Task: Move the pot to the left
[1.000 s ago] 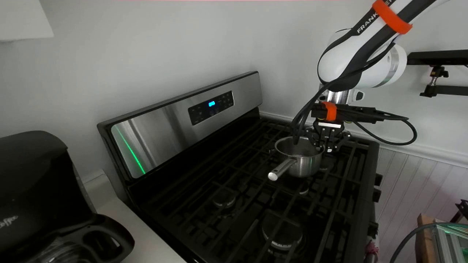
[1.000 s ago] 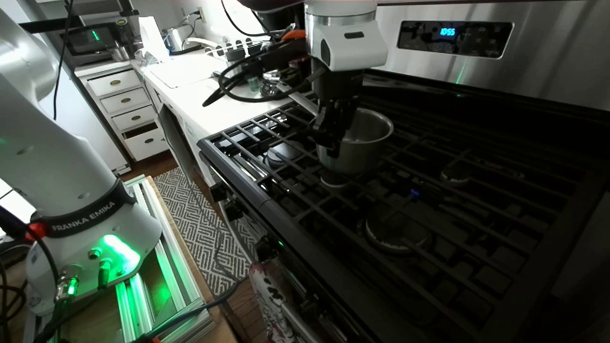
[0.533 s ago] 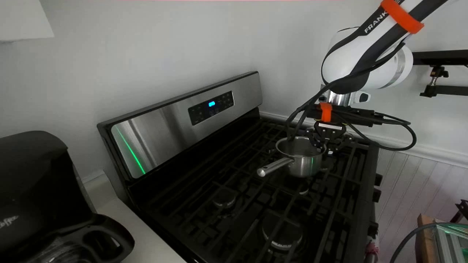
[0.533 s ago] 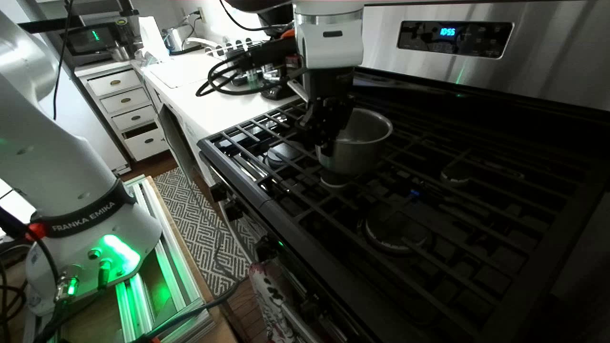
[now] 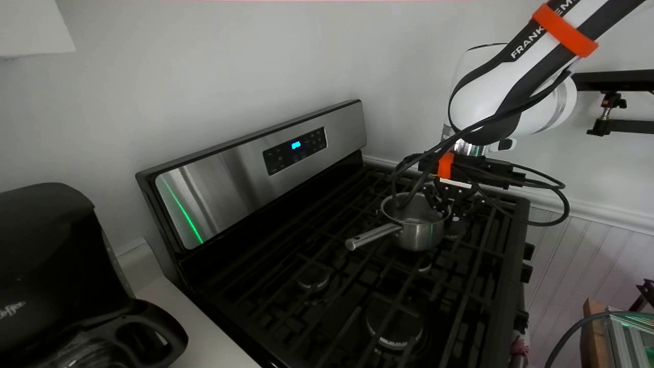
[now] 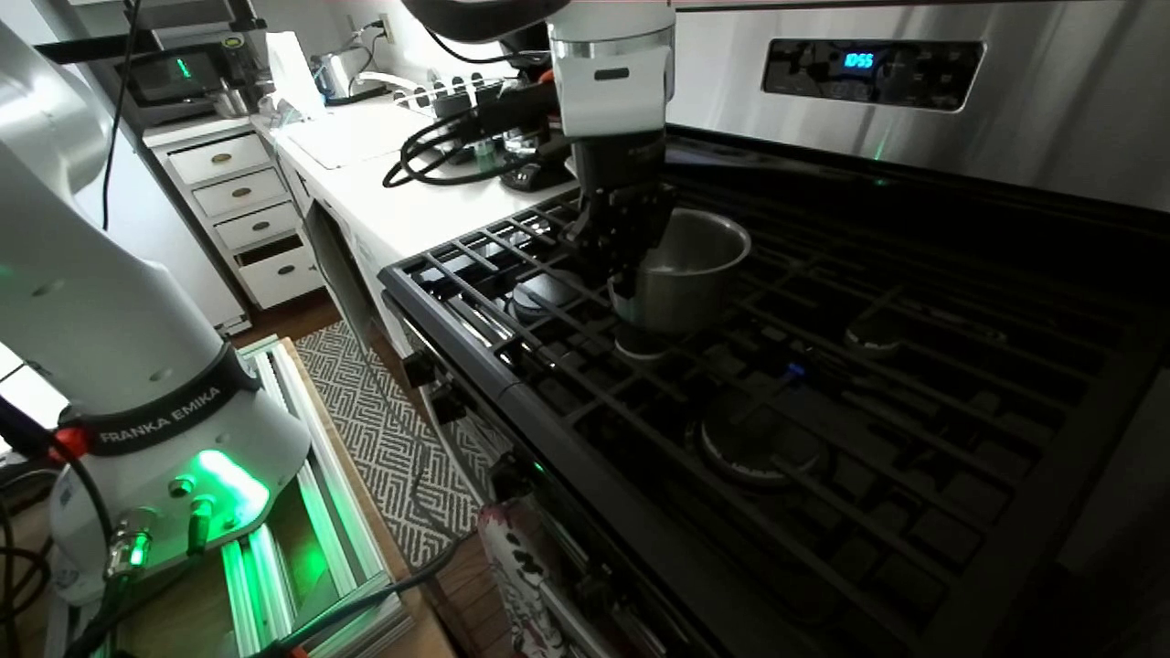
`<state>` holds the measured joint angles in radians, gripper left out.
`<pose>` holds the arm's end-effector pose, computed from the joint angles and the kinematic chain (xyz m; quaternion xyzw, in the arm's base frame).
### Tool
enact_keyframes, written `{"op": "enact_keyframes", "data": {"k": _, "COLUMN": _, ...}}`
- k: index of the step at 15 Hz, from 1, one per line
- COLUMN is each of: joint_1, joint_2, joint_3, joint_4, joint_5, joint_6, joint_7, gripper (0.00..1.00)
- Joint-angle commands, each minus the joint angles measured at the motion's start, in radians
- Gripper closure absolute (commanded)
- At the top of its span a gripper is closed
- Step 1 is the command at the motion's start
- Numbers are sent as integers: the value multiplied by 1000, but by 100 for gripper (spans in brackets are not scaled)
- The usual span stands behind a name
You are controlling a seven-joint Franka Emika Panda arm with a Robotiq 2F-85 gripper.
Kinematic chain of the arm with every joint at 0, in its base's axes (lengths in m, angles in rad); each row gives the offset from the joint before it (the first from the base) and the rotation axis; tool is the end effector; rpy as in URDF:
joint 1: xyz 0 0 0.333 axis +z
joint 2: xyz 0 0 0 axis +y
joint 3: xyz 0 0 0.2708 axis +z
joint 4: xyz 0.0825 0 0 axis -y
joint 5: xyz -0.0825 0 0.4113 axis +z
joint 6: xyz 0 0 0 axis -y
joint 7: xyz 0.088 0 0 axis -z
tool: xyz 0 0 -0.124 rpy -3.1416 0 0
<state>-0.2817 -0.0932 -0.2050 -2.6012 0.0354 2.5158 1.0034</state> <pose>0.4041 -0.2106 0.2035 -0.7254 0.6880 0.0024 0.0199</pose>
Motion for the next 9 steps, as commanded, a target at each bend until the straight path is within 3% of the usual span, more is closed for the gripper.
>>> {"op": "enact_keyframes", "data": {"k": 1, "joint_1": 4, "joint_2": -32, "joint_3": 5, "joint_4": -21, "joint_5": -1, "joint_6": 20, "joint_7": 36, "gripper": 98}}
{"op": "enact_keyframes", "data": {"k": 8, "joint_1": 5, "joint_2": -29, "joint_3": 3, "joint_4": -24, "joint_5": 10, "joint_6": 23, "joint_7": 18, "gripper": 98}}
{"op": "enact_keyframes", "data": {"k": 9, "joint_1": 5, "joint_2": -29, "joint_3": 3, "joint_4": -23, "joint_5": 12, "joint_6": 21, "joint_7": 17, "gripper": 68}}
